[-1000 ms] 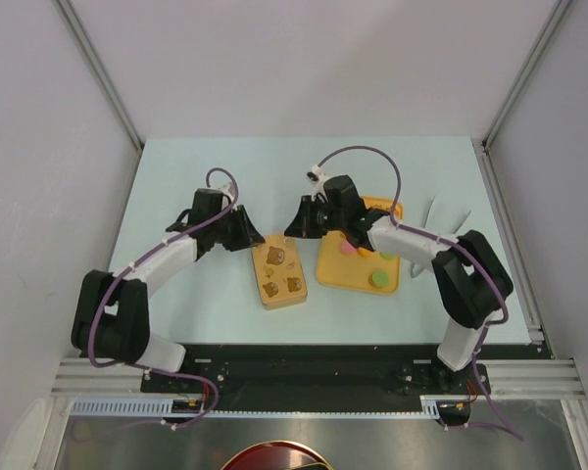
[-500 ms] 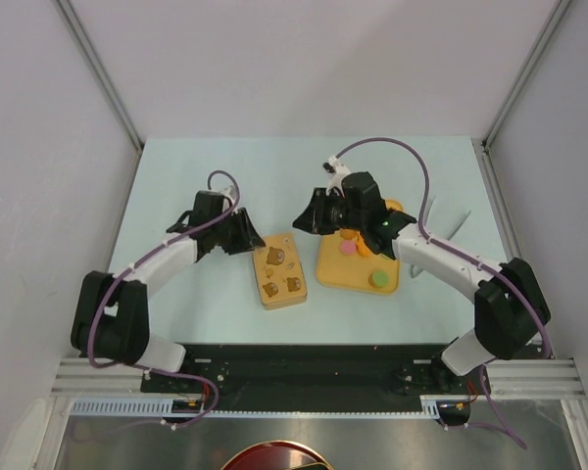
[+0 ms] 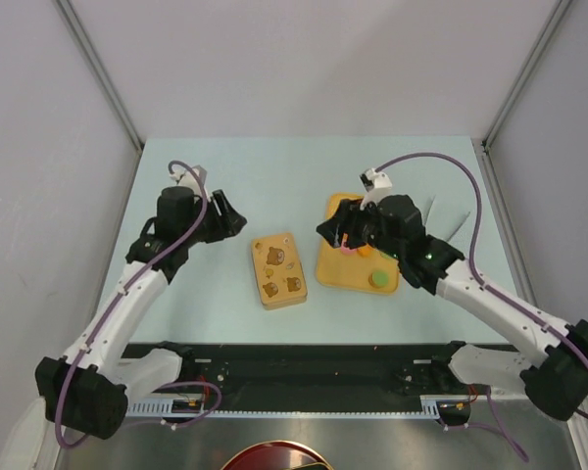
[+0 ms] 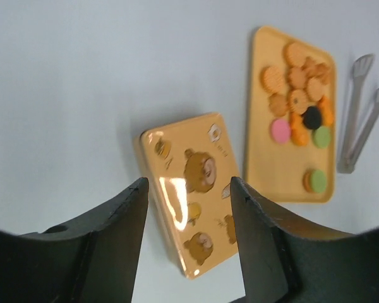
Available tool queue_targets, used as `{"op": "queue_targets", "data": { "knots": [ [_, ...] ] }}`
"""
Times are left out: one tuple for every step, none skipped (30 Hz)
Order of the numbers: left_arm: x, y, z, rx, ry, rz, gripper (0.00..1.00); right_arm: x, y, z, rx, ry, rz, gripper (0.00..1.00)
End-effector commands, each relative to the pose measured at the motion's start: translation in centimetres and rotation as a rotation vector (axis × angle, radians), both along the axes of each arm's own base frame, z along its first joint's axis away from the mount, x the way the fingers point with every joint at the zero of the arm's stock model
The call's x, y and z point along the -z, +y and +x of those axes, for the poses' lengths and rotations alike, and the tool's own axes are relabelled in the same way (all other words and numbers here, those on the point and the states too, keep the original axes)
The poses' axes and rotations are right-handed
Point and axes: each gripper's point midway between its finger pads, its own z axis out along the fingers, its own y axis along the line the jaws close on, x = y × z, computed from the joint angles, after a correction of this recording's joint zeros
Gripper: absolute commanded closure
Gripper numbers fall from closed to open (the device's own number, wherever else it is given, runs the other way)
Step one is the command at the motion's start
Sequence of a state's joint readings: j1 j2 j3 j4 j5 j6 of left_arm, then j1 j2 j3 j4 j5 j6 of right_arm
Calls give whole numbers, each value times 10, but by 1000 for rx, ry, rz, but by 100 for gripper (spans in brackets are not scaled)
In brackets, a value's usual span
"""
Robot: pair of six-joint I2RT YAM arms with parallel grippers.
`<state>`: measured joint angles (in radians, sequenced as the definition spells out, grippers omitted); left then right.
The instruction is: Pack the cookies
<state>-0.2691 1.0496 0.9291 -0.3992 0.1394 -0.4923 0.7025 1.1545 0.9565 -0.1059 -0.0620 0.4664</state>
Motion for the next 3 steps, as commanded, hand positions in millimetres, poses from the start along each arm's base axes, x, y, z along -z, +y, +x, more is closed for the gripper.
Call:
{"op": "queue_targets", "data": {
  "knots": [
    [29,19,-23,-33,51,84,41,13,-33,-7,122,-58,-78,36],
    [29,20,-25,-32,46,88,41,14,-38,-8,135,-63,-89,34],
    [29,22,-28,-36,44,93,39,16,-43,-8,156,-69,-96,33]
  ]
}}
